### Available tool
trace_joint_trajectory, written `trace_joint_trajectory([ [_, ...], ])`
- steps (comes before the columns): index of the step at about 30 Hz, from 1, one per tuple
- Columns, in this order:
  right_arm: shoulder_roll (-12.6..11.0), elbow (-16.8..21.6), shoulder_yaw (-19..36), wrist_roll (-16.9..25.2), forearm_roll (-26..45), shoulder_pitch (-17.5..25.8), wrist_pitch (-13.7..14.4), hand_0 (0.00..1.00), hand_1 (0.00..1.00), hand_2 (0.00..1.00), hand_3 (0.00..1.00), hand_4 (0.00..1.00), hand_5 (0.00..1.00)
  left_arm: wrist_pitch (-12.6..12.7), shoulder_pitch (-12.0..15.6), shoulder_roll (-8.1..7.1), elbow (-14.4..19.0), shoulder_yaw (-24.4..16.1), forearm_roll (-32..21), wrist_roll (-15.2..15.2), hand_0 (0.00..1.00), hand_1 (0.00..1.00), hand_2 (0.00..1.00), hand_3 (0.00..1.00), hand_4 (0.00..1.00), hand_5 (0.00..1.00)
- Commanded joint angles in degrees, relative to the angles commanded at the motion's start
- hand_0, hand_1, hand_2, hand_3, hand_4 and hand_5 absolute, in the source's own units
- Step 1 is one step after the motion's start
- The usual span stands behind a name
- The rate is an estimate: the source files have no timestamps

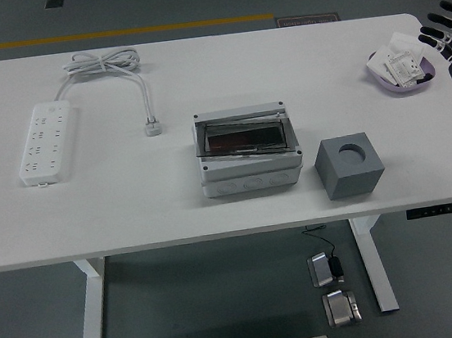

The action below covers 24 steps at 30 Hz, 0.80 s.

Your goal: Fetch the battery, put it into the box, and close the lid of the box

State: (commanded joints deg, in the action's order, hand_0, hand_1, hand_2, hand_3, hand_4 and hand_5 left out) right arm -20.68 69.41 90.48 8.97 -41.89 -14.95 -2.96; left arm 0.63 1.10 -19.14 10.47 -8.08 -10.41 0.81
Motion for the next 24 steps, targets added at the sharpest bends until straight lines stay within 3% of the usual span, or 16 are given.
trace_joint_trajectory([
  [21, -2.1, -0.4, -1.8, -0.4, -3.4, -2.3, -2.8, 0.694, 0.604, 0.628, 0.666, 0.991, 0.998, 0.1, 0.3, 0.58, -0.2, -2.7, 2.7, -0.4, 0.650, 0.688, 0.658, 0.680, 0.745, 0.159],
  [22, -2.2, -0.4, -1.9, -0.4, -3.5, -2.4, -2.8, 0.702, 0.607, 0.631, 0.666, 0.944, 0.998, 0.1, 0.3, 0.60, -0.2, -2.9, 2.8, -0.4, 0.650, 0.688, 0.658, 0.680, 0.745, 0.160],
  [24, -2.3, -0.4, -2.1, -0.5, -3.6, -2.7, -2.9, 0.702, 0.607, 0.631, 0.666, 0.944, 0.998, 0.1, 0.3, 0.60, -0.2, -3.2, 3.1, -0.5, 0.650, 0.688, 0.658, 0.680, 0.745, 0.160],
])
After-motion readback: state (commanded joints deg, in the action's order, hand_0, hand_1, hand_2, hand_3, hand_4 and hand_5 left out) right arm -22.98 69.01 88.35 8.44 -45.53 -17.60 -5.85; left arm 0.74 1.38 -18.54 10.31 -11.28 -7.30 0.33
